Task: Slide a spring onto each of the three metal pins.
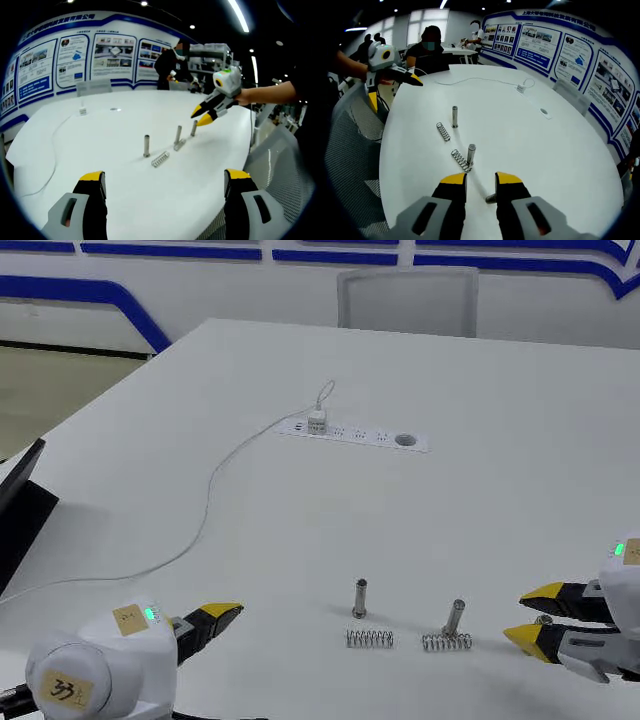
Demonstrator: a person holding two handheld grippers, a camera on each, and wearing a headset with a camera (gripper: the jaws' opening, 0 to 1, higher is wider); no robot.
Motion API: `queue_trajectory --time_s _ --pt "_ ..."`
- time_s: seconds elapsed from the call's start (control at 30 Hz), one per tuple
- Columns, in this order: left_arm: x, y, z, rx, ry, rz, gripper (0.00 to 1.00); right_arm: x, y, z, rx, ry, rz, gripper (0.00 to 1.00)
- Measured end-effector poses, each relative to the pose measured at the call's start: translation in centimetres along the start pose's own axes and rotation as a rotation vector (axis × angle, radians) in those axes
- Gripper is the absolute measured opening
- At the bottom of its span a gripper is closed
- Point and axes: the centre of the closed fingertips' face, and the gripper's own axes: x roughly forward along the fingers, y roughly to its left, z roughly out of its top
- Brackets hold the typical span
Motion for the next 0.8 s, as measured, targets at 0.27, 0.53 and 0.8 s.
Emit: queue_trajectory --time_s 0.27,0.53,0.8 --pt "-0.1 0.1 0.3 -0.01 -0.014 0.003 1.0 1.0 1.6 0.5 -0.037 0.012 0.049 0.23" --pt "-0.1 0.4 0.2 -0.019 -0.013 0.012 1.0 3.0 2.7 0.2 -0.072 0.055 0.108 0.23" --pt "-0.2 0.6 0.1 -0.033 -0.01 0.023 1.0 4.8 2.7 -0.5 -0.038 0.091 0.131 0.23"
